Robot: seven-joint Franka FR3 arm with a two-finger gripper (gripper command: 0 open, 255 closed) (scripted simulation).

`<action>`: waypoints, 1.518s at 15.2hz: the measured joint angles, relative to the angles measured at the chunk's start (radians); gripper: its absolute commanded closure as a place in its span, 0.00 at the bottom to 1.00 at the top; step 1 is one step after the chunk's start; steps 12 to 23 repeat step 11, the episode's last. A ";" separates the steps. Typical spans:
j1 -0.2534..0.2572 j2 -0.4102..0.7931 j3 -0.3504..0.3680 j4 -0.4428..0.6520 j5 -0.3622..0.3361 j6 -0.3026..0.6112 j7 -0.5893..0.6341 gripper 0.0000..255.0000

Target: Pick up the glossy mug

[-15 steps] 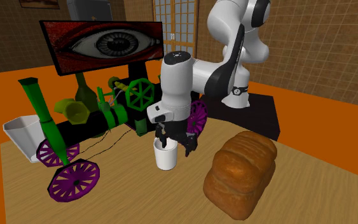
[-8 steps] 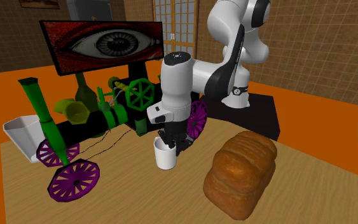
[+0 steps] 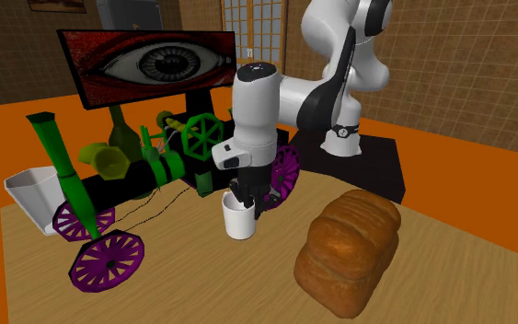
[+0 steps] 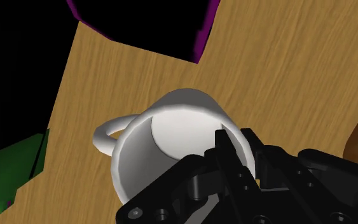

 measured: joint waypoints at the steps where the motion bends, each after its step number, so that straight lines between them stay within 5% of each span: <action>1: 0.001 -0.008 0.000 0.002 -0.001 -0.010 0.000 1.00; 11: 0.003 -0.072 -0.005 0.032 -0.006 -0.103 -0.002 1.00; 23: 0.003 -0.072 -0.005 0.032 -0.006 -0.103 -0.002 1.00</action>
